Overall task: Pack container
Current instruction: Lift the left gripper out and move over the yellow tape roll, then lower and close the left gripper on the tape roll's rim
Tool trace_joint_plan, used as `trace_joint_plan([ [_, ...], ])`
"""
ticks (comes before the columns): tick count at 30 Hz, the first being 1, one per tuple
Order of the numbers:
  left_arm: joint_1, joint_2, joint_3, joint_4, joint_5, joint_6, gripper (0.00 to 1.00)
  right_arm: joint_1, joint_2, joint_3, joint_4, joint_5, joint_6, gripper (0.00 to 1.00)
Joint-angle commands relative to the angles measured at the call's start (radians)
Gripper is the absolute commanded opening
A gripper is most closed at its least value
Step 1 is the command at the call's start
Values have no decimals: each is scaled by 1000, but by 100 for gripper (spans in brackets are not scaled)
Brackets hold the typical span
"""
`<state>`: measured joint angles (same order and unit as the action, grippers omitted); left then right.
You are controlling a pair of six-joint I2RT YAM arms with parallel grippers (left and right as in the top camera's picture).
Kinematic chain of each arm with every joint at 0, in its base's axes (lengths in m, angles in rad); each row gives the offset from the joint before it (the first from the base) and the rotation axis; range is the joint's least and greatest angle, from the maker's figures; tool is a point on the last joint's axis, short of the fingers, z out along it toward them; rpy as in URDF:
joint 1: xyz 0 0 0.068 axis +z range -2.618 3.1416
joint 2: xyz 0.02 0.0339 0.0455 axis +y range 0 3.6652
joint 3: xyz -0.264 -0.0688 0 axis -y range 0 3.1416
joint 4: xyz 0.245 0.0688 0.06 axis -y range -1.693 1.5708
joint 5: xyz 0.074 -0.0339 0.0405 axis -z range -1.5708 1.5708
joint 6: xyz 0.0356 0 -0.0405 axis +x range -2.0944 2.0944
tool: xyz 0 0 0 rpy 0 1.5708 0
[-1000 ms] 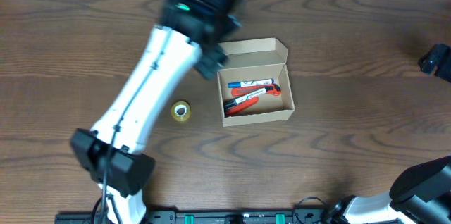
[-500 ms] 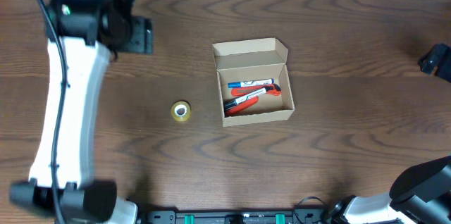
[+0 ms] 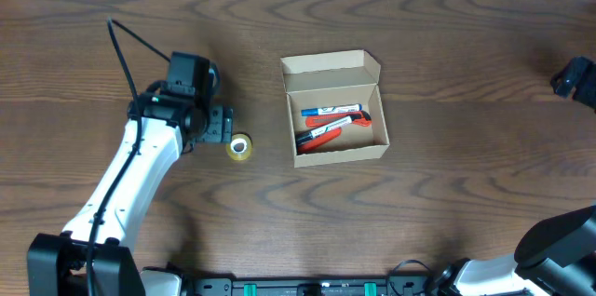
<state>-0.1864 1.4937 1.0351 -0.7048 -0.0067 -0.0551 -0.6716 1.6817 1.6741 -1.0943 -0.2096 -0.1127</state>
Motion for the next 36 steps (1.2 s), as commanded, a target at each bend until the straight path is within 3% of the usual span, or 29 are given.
trace_joint_plan([
  [1, 0, -19, -11, 10, 8, -25, 88, 20, -8, -3, 1, -8, 0, 99],
  [14, 0, 129, -18, 34, 79, -27, 89, 32, -8, -19, 2, -8, 0, 99],
  [36, 0, 180, -35, 49, 86, -29, 89, 32, -8, -19, 7, -8, -1, 99],
])
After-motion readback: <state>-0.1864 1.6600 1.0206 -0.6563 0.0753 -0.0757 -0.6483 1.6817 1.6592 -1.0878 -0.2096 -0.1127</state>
